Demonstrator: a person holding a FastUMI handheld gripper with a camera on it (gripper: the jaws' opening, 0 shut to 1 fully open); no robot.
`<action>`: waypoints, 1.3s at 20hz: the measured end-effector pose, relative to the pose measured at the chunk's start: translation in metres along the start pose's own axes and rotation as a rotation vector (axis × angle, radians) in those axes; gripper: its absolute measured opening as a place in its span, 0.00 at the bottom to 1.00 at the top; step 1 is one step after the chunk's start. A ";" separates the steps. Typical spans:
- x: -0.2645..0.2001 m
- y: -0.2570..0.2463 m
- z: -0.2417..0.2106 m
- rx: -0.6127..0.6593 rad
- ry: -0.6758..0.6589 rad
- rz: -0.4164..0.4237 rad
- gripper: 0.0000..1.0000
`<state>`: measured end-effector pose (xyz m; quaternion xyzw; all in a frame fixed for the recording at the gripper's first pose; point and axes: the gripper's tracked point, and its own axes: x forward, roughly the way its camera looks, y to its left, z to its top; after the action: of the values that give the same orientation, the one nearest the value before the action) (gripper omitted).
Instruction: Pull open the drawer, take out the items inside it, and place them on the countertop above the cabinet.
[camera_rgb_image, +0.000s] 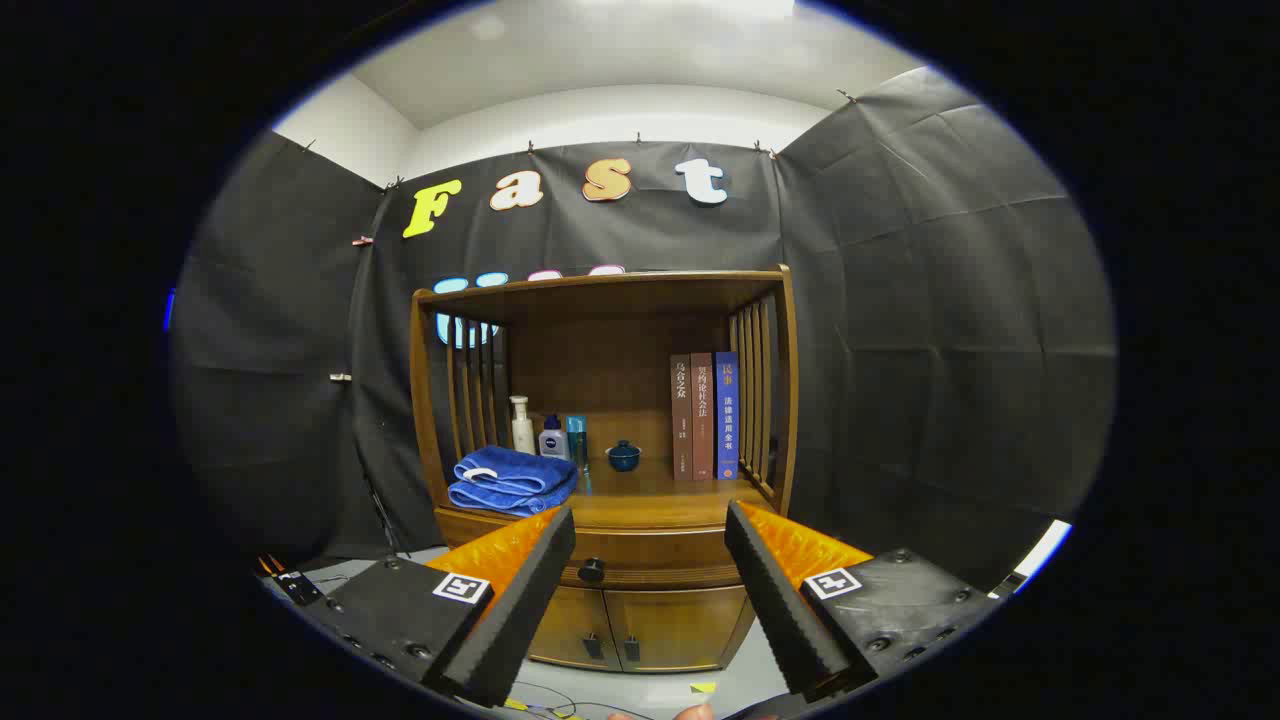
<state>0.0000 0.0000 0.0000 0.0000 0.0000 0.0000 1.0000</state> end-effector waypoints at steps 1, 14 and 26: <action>0.000 0.000 0.000 0.001 0.001 0.000 0.98; 0.000 0.001 0.002 0.008 -0.007 0.002 0.99; 0.004 0.004 0.005 0.029 -0.041 -0.013 0.98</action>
<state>0.0038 0.0043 0.0046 0.0145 -0.0205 -0.0066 0.9997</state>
